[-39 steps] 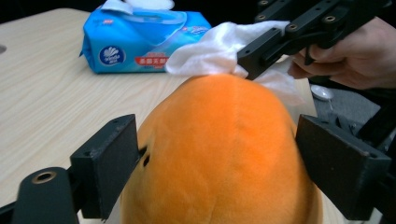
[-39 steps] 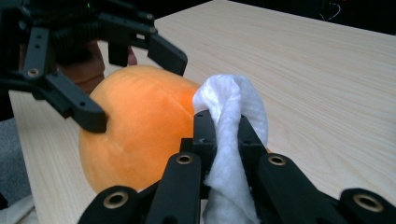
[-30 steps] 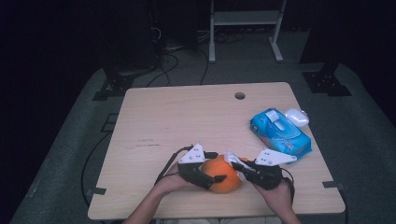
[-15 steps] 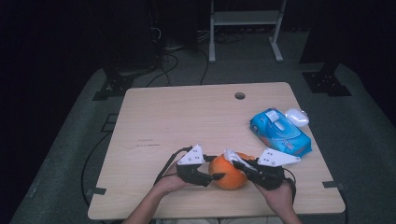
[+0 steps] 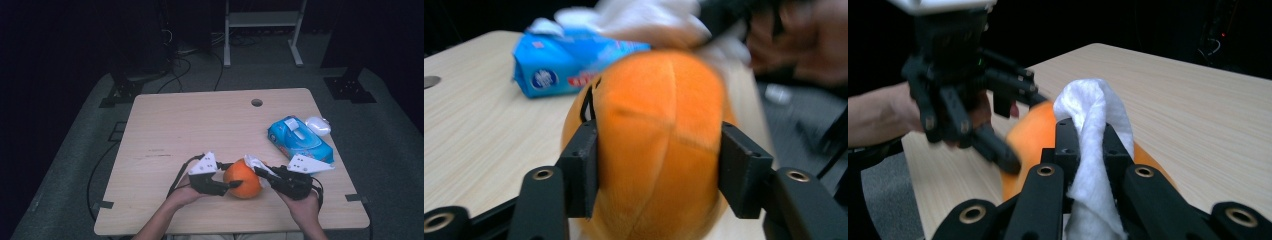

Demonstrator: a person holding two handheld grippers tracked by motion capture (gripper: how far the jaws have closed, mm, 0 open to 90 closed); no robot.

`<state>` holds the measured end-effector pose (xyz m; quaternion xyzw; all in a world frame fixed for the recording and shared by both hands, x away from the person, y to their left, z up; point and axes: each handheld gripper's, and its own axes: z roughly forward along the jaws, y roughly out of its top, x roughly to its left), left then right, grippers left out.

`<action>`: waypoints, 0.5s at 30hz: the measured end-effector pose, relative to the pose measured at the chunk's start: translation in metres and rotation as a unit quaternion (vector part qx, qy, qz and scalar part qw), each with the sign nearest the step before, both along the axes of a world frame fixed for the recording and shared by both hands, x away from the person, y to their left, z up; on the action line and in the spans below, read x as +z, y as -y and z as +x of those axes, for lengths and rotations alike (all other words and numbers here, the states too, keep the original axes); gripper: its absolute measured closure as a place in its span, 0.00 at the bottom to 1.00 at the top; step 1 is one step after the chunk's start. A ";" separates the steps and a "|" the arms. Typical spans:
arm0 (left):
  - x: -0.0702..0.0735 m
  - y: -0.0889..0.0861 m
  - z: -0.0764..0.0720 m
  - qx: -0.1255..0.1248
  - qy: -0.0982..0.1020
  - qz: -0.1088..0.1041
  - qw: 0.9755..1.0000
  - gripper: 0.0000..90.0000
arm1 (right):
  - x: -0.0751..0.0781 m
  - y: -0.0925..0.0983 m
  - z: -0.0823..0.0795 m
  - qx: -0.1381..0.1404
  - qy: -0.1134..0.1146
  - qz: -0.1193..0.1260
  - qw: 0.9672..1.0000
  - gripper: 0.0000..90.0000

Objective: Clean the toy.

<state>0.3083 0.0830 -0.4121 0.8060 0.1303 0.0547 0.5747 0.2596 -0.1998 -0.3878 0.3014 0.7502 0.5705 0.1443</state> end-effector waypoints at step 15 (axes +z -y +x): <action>-0.015 0.004 0.006 0.015 -0.017 0.011 1.000 0.38 | -0.013 -0.019 0.001 0.008 -0.002 -0.032 0.999 0.91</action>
